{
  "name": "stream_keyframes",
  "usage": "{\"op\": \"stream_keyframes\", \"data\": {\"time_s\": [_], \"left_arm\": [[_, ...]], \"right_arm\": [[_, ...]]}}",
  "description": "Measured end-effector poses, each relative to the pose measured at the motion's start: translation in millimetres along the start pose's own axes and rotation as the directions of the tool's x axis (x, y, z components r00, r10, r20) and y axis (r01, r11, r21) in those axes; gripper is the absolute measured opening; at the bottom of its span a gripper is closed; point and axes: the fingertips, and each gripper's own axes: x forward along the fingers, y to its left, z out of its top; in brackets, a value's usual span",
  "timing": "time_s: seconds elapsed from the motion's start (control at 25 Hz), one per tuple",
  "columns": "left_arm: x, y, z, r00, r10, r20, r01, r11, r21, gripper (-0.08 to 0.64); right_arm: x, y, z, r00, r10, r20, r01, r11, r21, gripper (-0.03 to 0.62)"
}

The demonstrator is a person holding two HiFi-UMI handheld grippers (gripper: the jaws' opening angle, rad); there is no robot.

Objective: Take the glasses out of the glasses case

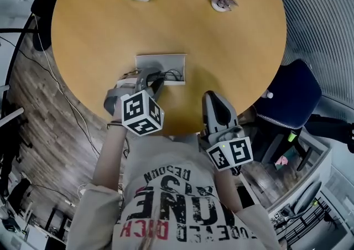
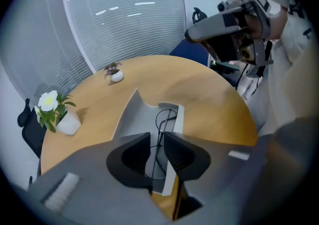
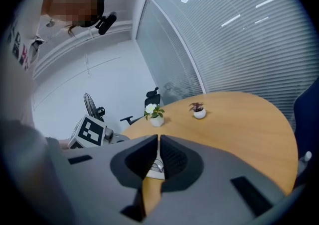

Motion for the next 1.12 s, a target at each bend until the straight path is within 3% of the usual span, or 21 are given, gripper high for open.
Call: {"op": "stream_keyframes", "data": {"time_s": [0.12, 0.44, 0.6, 0.76, 1.12], "left_arm": [[13, -1, -3, 0.998, -0.039, -0.041, 0.042, 0.997, 0.063, 0.094], [30, 0, -7, 0.976, -0.149, -0.156, 0.167, 0.98, 0.105, 0.089], [38, -4, -12, 0.96, -0.191, -0.207, 0.219, 0.968, 0.122, 0.028], [39, -4, -10, 0.965, -0.187, -0.186, 0.211, 0.97, 0.119, 0.029], [29, -4, -4, 0.971, -0.226, -0.072, 0.227, 0.974, 0.007, 0.018]], "right_arm": [[-2, -5, -2, 1.0, -0.018, -0.006, 0.018, 1.0, 0.006, 0.025], [-2, -15, -3, 0.998, -0.059, -0.009, 0.059, 0.998, 0.018, 0.025], [0, -18, -4, 0.998, -0.067, -0.018, 0.068, 0.997, 0.023, 0.025], [4, -17, -6, 0.998, -0.064, -0.027, 0.065, 0.998, 0.027, 0.025], [7, -9, -4, 0.998, -0.05, -0.036, 0.051, 0.999, 0.013, 0.025]]}}
